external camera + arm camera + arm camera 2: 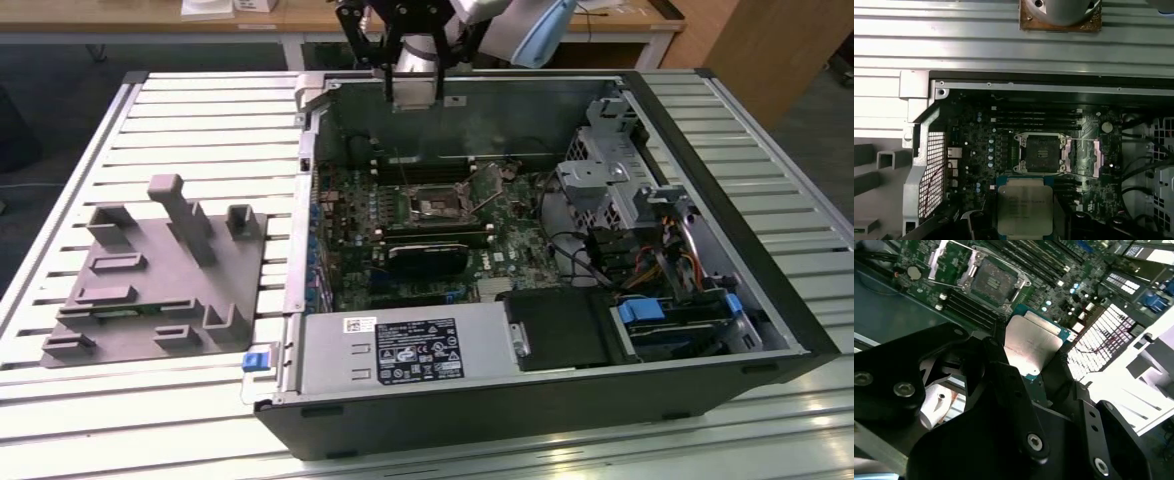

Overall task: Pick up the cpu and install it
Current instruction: 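Pick up the cpu and move it towards the insertion slot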

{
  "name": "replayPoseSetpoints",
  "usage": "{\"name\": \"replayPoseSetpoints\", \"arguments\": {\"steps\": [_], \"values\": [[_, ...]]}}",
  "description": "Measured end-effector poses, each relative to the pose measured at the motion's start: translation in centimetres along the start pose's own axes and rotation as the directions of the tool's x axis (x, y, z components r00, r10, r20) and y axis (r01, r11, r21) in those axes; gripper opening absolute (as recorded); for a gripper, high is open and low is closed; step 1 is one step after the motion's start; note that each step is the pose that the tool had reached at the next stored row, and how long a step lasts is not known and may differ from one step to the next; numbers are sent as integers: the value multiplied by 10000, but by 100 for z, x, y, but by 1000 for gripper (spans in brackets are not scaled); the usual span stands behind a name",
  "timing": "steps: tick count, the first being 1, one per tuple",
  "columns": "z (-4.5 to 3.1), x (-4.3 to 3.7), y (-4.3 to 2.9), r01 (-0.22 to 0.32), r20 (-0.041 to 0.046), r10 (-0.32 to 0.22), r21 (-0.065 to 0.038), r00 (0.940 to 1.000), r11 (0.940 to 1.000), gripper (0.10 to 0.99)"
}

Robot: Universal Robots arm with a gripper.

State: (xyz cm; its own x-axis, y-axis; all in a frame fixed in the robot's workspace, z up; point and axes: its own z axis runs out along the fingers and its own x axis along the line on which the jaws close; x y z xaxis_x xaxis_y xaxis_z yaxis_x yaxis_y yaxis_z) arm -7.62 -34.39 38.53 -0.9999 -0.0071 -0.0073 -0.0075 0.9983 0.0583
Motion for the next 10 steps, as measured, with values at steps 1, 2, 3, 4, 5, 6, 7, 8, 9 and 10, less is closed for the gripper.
{"name": "replayPoseSetpoints", "arguments": {"steps": [1, 2, 3, 4, 5, 6, 7, 8, 9, 10], "values": [[4, -36, 10, 1, 2, -1, 0, 10000, 10000, 537], [8, -69, 19, 1, 6, -1, -1, 10000, 10000, 537], [11, -101, 28, 1, 9, -1, -1, 10000, 10000, 537], [15, -133, 38, 1, 11, -1, -1, 10000, 10000, 537], [19, -167, 50, 2, 13, -2, -1, 10000, 10000, 537], [23, -201, 61, 2, 14, -2, -1, 10000, 10000, 537], [27, -234, 70, 1, 16, -1, 0, 10000, 10000, 537], [31, -264, 80, 1, 18, -1, 0, 10000, 10000, 537], [35, -293, 91, 2, 20, -2, 0, 10000, 10000, 537], [39, -315, 100, 2, 24, -2, 0, 10000, 10000, 537]]}}
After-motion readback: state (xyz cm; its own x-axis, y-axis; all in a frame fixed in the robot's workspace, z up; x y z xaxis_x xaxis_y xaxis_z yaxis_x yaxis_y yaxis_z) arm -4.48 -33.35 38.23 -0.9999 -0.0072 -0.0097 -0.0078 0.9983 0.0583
